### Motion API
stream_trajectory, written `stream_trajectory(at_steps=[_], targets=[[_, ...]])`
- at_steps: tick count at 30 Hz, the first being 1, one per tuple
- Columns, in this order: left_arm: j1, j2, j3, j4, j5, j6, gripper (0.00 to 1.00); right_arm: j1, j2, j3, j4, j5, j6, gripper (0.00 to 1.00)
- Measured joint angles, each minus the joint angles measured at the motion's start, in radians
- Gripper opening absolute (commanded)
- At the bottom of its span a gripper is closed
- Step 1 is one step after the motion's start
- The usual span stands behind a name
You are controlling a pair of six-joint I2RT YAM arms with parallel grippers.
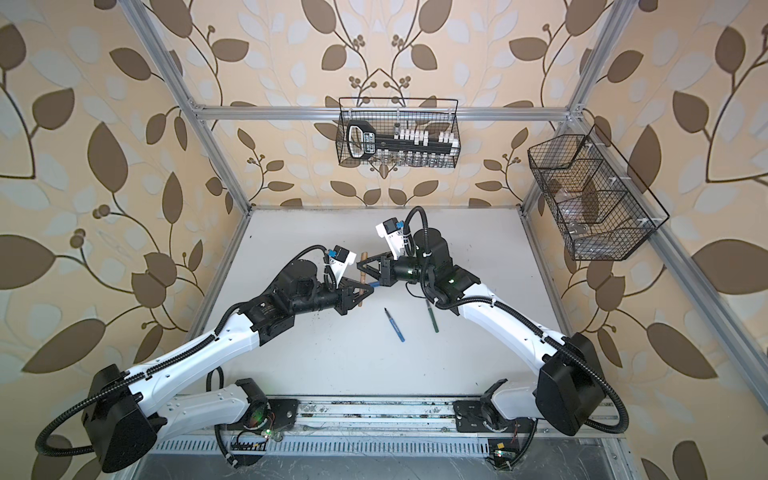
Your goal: Insert the pens into the pen caps
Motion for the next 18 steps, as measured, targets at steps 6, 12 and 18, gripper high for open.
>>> stream_trajectory(at_steps=[6,12,18], targets=[[0.008,0.002,0.056,-0.119,-0.028,0.073,0.00,0.016,0.000,-0.073,0.141,0.025,0.050,0.00],[0.010,0.039,0.124,-0.156,0.042,0.109,0.19,-0.007,-0.068,-0.103,0.162,0.041,0.077,0.00],[0.029,0.055,0.123,-0.061,0.129,0.080,0.31,-0.063,-0.109,-0.134,0.119,-0.010,0.095,0.00]])
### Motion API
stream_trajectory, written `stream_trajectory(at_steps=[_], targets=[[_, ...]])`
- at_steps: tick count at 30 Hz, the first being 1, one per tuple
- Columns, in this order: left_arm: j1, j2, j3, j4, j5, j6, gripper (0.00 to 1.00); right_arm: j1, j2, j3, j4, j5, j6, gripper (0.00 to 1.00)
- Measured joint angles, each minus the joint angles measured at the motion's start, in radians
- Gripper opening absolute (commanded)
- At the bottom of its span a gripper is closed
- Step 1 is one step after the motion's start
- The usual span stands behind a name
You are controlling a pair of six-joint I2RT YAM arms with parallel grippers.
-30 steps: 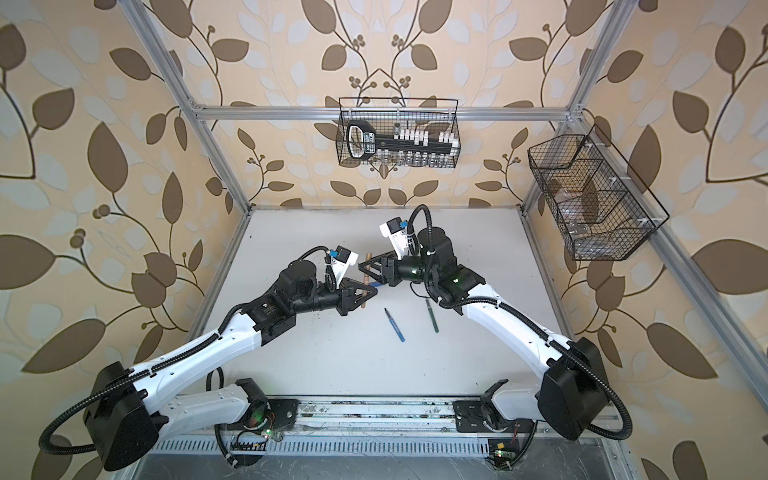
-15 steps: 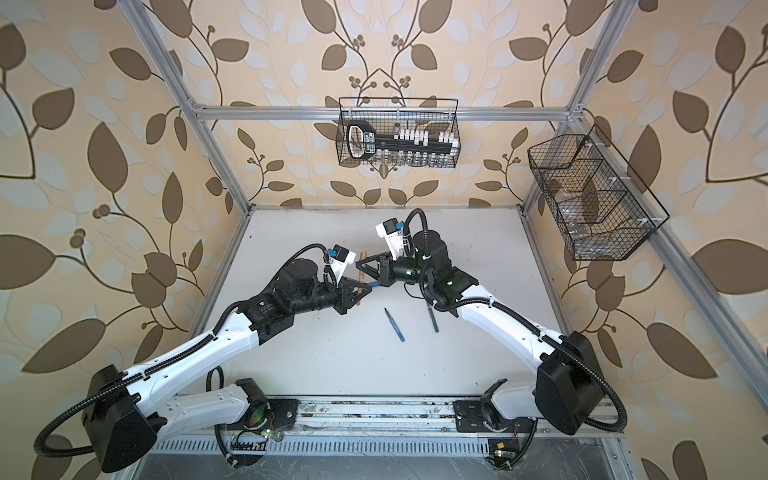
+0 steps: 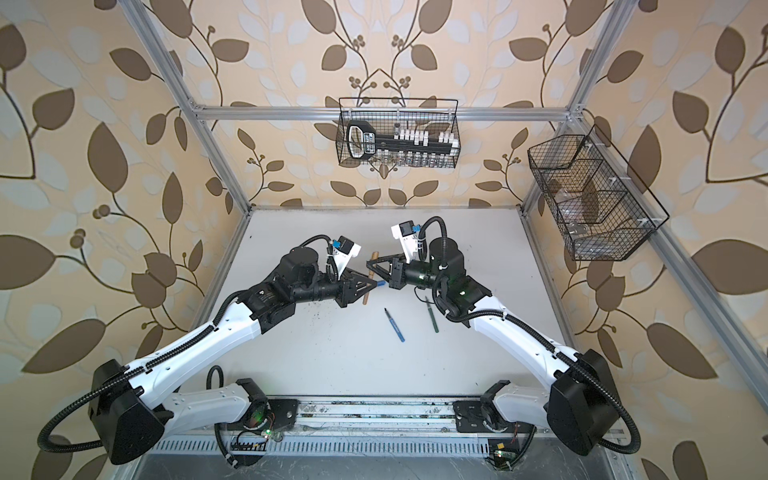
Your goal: Insert the pens into the pen caps
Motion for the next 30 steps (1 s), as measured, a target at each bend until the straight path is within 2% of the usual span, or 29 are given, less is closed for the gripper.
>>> stream_trajectory(at_steps=[7,17,22,27,30], targets=[[0.006,-0.003,-0.073,0.065,0.051,-0.058,0.36,-0.011,0.014,-0.004,0.018,-0.029,0.034,0.00],[0.005,-0.005,-0.110,0.066,0.053,-0.071,0.33,-0.012,0.042,-0.004,0.027,-0.048,0.047,0.00],[0.005,-0.010,-0.110,0.068,0.052,-0.089,0.11,-0.011,0.050,-0.004,0.028,-0.051,0.047,0.00],[0.004,-0.010,-0.110,0.074,0.047,-0.085,0.01,-0.010,0.050,-0.004,0.028,-0.049,0.047,0.00],[0.004,-0.010,-0.108,0.073,0.040,-0.085,0.00,-0.009,0.050,-0.004,0.028,-0.045,0.047,0.00]])
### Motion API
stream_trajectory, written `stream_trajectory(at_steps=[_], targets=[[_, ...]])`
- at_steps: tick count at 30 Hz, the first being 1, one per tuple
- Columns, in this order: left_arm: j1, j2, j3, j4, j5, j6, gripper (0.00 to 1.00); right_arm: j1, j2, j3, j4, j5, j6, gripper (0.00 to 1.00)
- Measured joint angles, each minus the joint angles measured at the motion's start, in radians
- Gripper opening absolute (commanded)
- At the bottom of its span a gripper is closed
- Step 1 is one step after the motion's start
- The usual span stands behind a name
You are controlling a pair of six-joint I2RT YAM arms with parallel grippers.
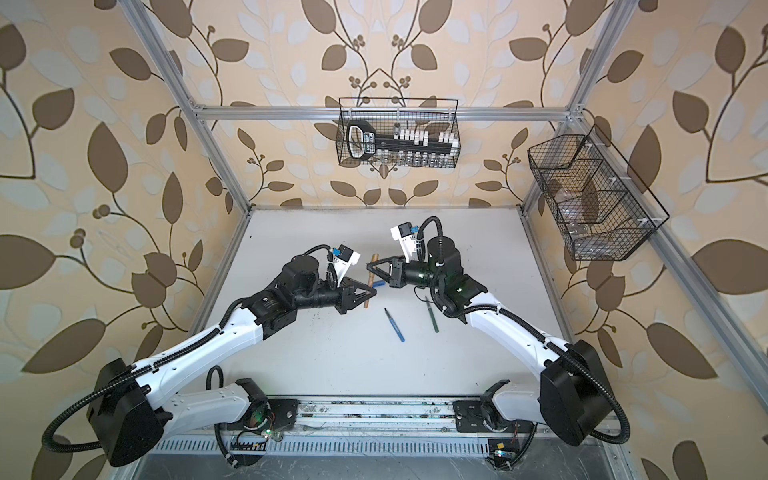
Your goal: Insert the pens into the pen caps
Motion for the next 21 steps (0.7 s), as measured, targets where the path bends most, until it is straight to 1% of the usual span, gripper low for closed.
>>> stream_trajectory(at_steps=[7,11,19,21], targets=[[-0.006,0.000,0.037,-0.063,-0.054,0.035,0.00,0.029,0.000,-0.017,0.039,0.055,-0.005,0.00],[0.003,0.008,0.058,-0.122,-0.056,0.079,0.00,0.053,-0.007,-0.065,0.101,0.108,-0.005,0.00],[0.045,0.075,0.147,-0.220,0.040,0.166,0.00,0.102,-0.047,-0.157,0.227,0.251,0.008,0.00],[0.049,0.078,0.154,-0.229,0.049,0.182,0.00,0.116,-0.050,-0.170,0.254,0.285,0.010,0.00]])
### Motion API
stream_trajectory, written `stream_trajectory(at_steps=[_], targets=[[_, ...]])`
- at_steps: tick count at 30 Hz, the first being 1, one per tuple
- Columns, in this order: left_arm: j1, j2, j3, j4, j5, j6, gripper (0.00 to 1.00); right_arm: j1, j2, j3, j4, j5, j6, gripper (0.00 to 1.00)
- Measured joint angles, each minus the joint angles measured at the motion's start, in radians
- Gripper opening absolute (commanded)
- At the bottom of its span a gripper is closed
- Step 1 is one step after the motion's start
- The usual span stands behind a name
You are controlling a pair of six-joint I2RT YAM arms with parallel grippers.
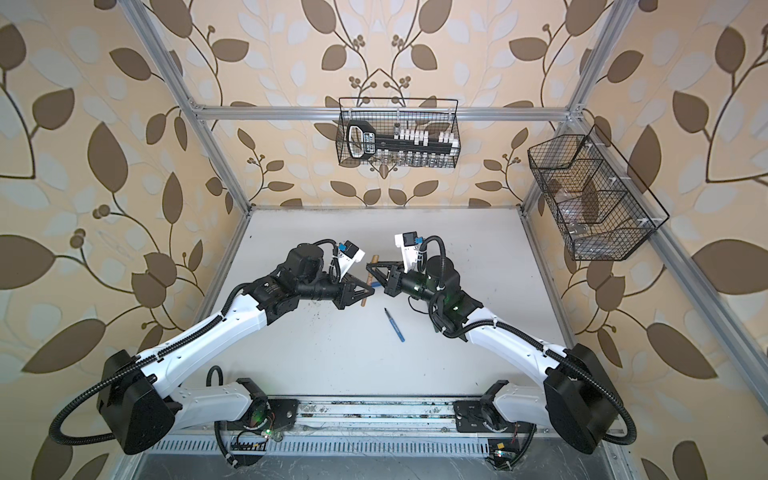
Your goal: Insert the pens into the pen caps
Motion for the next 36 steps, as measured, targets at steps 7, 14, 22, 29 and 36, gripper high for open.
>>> stream_trajectory(at_steps=[7,14,22,29,36], targets=[[0.006,-0.010,0.003,-0.044,0.006,0.016,0.20,0.018,0.004,-0.009,0.016,0.019,0.006,0.00],[0.060,-0.104,0.009,0.029,-0.090,0.005,0.60,-0.067,-0.014,0.084,-0.270,-0.132,-0.068,0.00],[0.073,-0.349,-0.115,0.005,-0.294,-0.055,0.99,-0.284,0.043,0.341,-0.778,-0.134,-0.296,0.00],[0.073,-0.383,-0.216,-0.087,-0.497,-0.122,0.99,-0.458,0.178,0.394,-1.101,0.118,-0.445,0.00],[0.073,-0.367,-0.226,-0.122,-0.546,-0.164,0.99,-0.565,0.393,0.457,-1.194,0.264,-0.515,0.00]])
